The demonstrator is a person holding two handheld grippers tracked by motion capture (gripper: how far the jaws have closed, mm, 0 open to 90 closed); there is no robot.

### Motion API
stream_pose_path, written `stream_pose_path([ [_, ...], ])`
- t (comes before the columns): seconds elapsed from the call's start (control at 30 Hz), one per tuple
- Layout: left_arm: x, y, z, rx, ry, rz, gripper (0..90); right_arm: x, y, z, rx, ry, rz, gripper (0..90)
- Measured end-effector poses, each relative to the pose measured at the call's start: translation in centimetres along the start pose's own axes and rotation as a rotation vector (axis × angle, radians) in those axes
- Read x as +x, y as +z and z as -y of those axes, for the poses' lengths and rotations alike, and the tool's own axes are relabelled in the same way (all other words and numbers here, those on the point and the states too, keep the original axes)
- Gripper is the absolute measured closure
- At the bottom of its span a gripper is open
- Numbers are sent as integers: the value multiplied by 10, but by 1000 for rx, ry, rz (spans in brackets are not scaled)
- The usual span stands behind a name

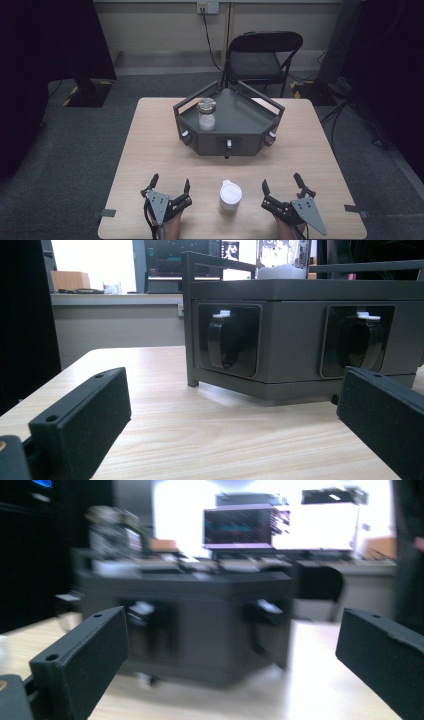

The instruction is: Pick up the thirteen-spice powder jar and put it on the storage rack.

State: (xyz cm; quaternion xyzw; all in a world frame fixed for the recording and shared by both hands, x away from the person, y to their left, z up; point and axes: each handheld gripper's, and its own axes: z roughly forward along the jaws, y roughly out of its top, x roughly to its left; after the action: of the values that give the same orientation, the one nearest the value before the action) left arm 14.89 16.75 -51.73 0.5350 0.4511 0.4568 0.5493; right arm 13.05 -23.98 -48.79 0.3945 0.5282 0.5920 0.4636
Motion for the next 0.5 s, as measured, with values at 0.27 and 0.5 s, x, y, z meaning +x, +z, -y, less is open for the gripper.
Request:
stream_pose_path([
  [0.27, 1, 0, 0, 0, 0, 5, 1, 12, 6, -20, -13, 32, -177, 0],
  [0.5, 1, 0, 0, 0, 0, 6, 1, 31, 2, -20, 18, 38, -260, 0],
])
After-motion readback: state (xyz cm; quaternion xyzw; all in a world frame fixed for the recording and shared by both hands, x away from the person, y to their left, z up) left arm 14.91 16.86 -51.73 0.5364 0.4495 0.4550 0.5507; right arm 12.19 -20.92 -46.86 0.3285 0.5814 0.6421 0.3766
